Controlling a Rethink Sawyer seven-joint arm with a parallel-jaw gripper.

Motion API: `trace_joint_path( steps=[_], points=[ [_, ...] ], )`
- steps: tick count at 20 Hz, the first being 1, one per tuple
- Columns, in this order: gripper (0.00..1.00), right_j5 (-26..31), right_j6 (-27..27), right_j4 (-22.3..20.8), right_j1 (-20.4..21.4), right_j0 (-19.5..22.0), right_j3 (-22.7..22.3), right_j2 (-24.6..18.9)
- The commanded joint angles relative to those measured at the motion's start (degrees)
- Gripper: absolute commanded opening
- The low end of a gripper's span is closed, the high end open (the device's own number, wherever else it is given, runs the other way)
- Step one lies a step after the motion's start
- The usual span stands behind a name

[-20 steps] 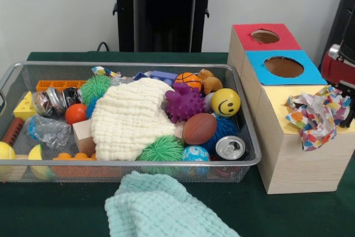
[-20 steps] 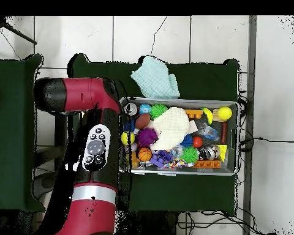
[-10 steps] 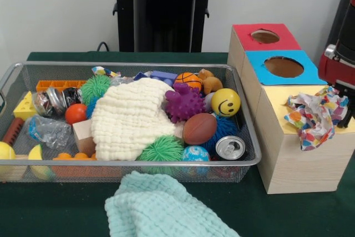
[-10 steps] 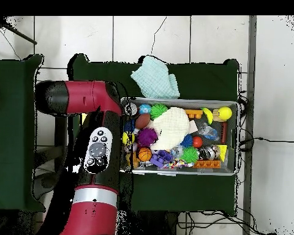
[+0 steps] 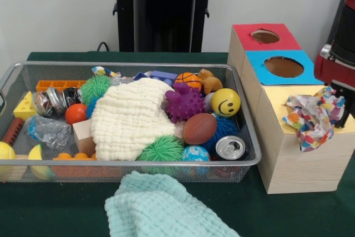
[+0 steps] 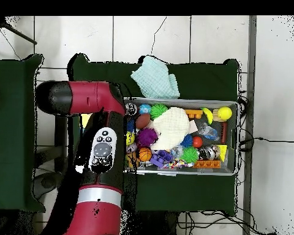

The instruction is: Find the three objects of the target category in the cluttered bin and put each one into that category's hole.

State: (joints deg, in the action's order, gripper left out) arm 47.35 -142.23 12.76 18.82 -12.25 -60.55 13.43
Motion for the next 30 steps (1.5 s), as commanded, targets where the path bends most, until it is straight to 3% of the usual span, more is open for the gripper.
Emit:
trace_joint_path(
  steps=[1, 13, 19, 23, 30],
  points=[
    [0.0, -1.3, 0.53, -2.33, -0.97, 4.1, -8.35, -4.52],
    [0.0, 1.99, 1.84, -3.62, 3.09, 4.62, -11.13, -3.57],
    [0.0, -0.5, 1.8, -4.49, 3.25, 5.14, -14.16, -4.1],
    [0.0, -2.11, 1.76, -4.34, 1.19, 5.71, -14.05, -5.39],
    [0.0, -0.62, 1.34, -4.94, -5.53, 4.76, -8.9, -6.32]
  ],
)
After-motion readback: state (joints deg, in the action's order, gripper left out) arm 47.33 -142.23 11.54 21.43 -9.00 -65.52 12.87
